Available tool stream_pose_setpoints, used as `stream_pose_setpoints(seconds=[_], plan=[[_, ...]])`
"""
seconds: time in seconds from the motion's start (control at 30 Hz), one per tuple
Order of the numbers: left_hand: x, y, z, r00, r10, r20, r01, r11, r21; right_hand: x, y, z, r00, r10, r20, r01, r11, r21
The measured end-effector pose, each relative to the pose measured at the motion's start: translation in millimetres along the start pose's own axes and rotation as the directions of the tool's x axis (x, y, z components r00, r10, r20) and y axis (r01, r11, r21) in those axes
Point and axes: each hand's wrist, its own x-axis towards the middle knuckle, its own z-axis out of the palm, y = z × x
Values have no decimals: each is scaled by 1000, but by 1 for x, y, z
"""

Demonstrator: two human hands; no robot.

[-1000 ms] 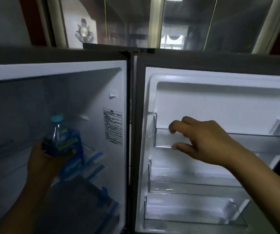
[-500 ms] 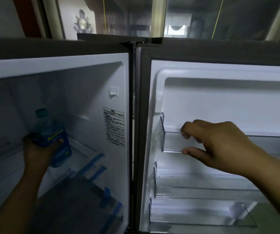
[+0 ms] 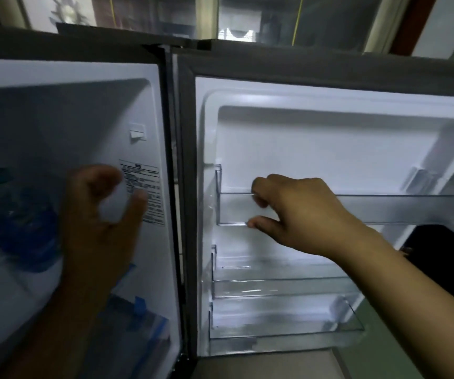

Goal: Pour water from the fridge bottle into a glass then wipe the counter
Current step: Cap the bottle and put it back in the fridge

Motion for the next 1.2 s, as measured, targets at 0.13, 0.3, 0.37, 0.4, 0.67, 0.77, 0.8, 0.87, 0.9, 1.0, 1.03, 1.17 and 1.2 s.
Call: stream_pose_setpoints(seconds=[0.13,0.3,0.37,0.4,0.67,0.77,0.8,0.87,0.9,1.0,1.03,1.17,1.2], plan=[[-11,64,56,928,225,296,-249,967,45,-12,-19,-5,1000,11,-24,-13,995,-100],[-23,101,87,786,165,596,-242,969,50,-88,3,-35,986,124,-111,-125,992,1],[-36,119,100,738,139,660,-258,962,86,-129,24,-48,982,137,-129,-132,990,42],[-45,130,109,721,142,678,-277,956,95,-149,34,-54,982,133,-131,-121,988,94],[-130,230,177,681,204,703,-425,892,154,-274,81,-83,907,31,-420,40,986,161],[-146,242,171,695,205,689,-489,837,244,-298,93,-89,837,-37,-545,101,991,86],[-148,243,163,694,193,694,-482,840,248,-303,95,-91,808,-63,-586,115,992,51],[-148,244,144,676,179,715,-471,851,232,-307,97,-93,747,-119,-654,143,990,-17],[-148,245,131,663,174,728,-465,858,219,-306,96,-94,718,-155,-678,162,985,-54],[-147,248,93,643,158,749,-439,878,191,-297,92,-94,641,-255,-724,203,966,-160],[-148,248,78,649,147,746,-418,889,188,-293,89,-94,621,-274,-735,209,961,-181],[-153,249,20,663,99,742,-367,907,207,-279,61,-88,581,-342,-739,302,933,-195],[-155,249,8,665,79,743,-359,906,226,-276,50,-87,566,-353,-745,332,925,-186]])
